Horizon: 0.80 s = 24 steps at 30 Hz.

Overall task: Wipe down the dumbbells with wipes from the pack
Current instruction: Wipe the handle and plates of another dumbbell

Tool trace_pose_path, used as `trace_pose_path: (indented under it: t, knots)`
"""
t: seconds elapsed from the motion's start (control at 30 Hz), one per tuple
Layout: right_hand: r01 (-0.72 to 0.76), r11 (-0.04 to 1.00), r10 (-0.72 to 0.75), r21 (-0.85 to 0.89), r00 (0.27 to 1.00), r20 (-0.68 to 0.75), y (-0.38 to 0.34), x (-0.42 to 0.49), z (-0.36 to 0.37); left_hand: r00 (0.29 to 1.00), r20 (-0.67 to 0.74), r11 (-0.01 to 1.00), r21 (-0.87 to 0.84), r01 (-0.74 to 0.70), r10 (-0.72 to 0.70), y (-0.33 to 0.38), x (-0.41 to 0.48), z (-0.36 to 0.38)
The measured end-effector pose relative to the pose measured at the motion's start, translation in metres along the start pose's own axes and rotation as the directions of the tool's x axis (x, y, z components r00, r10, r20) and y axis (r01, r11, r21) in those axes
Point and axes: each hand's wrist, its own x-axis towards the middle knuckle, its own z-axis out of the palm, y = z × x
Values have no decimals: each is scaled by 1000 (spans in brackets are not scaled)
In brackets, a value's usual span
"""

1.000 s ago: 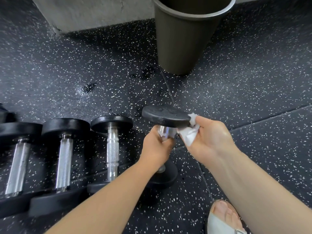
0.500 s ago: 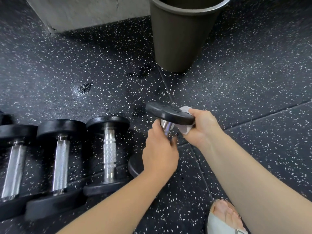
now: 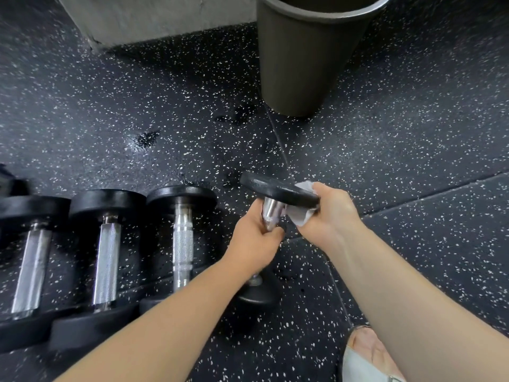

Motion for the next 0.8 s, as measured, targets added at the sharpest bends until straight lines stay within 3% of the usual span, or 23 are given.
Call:
trace_pose_path:
  t: [0.1, 0.27, 0.4, 0.5, 0.6, 0.7, 0.8]
  knots:
    - [-34, 996, 36, -87, 999, 17, -2, 10, -7, 999, 31, 1000, -14, -18, 18, -1, -2, 1]
    - [-50, 996, 40, 75, 991, 129, -1, -7, -9, 1000, -5, 1000, 0, -1, 1, -2, 2, -7]
    - [7, 998, 5, -59, 980, 201, 2, -35, 2, 998, -35, 996, -60, 58, -60, 0, 7, -14]
    - [-91, 996, 90, 4, 985, 149, 1, -12, 1, 994, 20, 989, -97, 110, -108, 2, 7, -16]
    - [-98, 991, 103, -91, 993, 53, -2, 14, -9, 989, 98, 991, -75, 114, -106, 3, 4, -14]
    - [-69, 990, 76, -125, 996, 55, -5, 20, -17, 999, -14, 986, 164, 42, -40, 7, -6, -5]
    - [-66, 997, 67, -37, 997, 47, -4, 14, -18, 981, -160, 857, 515, -14, 112, 9, -22, 6]
